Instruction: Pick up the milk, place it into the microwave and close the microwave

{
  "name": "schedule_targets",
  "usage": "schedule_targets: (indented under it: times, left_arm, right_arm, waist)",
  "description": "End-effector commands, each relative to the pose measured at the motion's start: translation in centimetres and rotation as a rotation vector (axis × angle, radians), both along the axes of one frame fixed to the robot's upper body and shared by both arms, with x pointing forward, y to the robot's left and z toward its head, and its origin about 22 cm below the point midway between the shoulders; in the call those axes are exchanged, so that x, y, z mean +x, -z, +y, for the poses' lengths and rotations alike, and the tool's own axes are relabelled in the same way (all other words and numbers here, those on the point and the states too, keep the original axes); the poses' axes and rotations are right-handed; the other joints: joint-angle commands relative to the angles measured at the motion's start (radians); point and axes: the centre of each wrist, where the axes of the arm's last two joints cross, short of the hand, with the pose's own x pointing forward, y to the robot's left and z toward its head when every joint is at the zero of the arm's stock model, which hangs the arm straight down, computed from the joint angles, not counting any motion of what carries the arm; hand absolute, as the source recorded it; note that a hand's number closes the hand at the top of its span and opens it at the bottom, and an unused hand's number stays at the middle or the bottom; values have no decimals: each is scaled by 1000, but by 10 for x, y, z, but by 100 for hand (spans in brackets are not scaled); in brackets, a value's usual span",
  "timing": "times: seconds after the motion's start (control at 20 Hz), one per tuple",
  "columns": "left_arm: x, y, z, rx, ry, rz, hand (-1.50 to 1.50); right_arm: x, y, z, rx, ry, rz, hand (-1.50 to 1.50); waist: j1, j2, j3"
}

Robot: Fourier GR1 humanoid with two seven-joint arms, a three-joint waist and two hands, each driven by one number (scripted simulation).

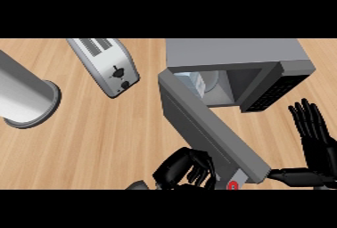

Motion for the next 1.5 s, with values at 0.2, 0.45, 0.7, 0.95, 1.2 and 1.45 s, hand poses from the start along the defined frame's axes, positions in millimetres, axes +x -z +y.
schedule_targets:
  times: [0.2,0.45,0.7,0.95,1.2,1.45]
  left_arm:
    - [9,-9,-29,-60,-158,-39,150]
    - [27,-26,-36,-129,-236,-45,150]
    - [47,-38,-39,-175,-285,-119,150]
    - [70,-54,-43,-187,-354,-97,150]
    - [93,-67,-43,-185,-453,-93,150]
    - [110,-79,-39,-259,-532,-70,150]
  right_arm:
    - [-2,-36,-14,35,-104,-34,-150]
    - [-2,-56,-11,47,-194,-61,-150]
    - [4,-77,-5,7,-333,-73,-150]
    - [8,-89,2,27,-404,-100,-150]
    - [10,-99,7,50,-443,-111,-150]
    - [11,-104,5,70,-462,-96,-150]
  waist:
    - [-40,12,-1]
    - [-69,16,-1]
    - [-116,27,-4]
    - [-156,36,-3]
    - [-192,44,-2]
    - [-221,59,-4]
